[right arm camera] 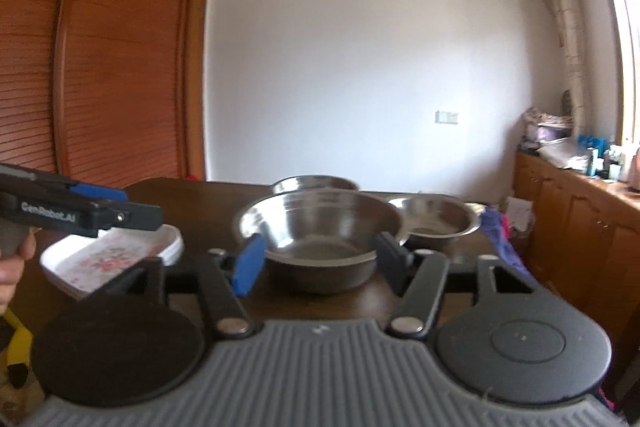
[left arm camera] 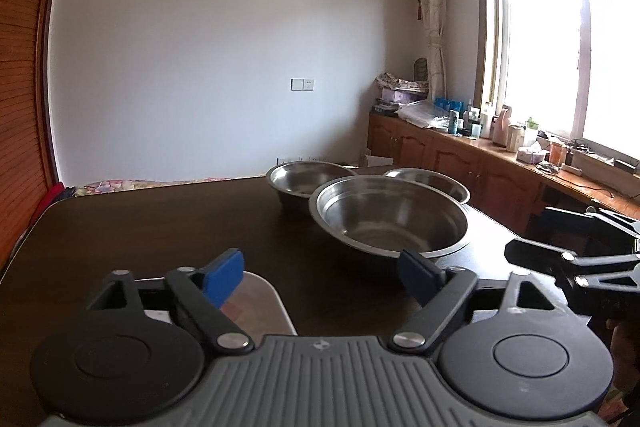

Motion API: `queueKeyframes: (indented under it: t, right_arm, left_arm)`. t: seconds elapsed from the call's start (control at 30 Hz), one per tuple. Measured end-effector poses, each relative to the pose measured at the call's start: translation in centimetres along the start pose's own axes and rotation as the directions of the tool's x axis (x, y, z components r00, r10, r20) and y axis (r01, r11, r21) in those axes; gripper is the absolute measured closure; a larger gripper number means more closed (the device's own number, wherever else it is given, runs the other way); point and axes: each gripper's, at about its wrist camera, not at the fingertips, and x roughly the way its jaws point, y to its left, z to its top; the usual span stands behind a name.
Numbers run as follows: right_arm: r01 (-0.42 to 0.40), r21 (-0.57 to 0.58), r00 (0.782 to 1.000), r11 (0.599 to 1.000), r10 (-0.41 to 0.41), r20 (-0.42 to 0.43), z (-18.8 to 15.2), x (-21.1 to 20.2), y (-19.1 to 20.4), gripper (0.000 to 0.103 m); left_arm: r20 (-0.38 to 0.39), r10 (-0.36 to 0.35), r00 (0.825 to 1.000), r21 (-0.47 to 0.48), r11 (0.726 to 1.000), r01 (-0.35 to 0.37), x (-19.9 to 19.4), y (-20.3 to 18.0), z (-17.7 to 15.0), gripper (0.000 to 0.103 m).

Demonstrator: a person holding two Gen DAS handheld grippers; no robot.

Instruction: Organize plates and bowls

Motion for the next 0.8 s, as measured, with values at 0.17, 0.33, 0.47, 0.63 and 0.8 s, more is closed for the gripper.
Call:
queueKeyframes:
  t: [0.17,0.33,0.47,0.63,0.8]
  right_arm:
    - [0.046,-0.005,0.998,0.999,-0.046,0.042,-1.0,-0.5,-0.7,0.000]
    - [0.048,0.017,0.998,0.999,-0.049,0.041,-1.2,-0.1,-1.5,0.000]
    - [0.043,0.030,0.999,0.999,-0.044,0.032,-1.3,0.4,-2.1,0.000]
    - [0.011,0.032,1.000,0.999,-0.012,0.022,-0.7,1.2,-2.9,0.000]
    - [-0.001,0.018,1.000,1.000,0.000,0.015,0.2,2.4,-4.0,0.000]
  left_arm:
    - [0.007,0.003,1.000,-0.003,1.000,-0.003,0.2,-0.3,0.0,0.000]
    - [0.015,0.005,1.000,-0.002,1.000,-0.005,0.6,-0.4,0.3,0.000]
    - [0.006,0.007,1.000,0.000,1.000,-0.007,1.6,-0.4,0.5,0.000]
    - [-0.001,0.010,1.000,0.006,1.000,-0.010,2.8,-0.6,1.1,0.000]
    - [-0.003,0.013,1.000,0.014,1.000,-0.013,4.5,-1.1,2.2,0.000]
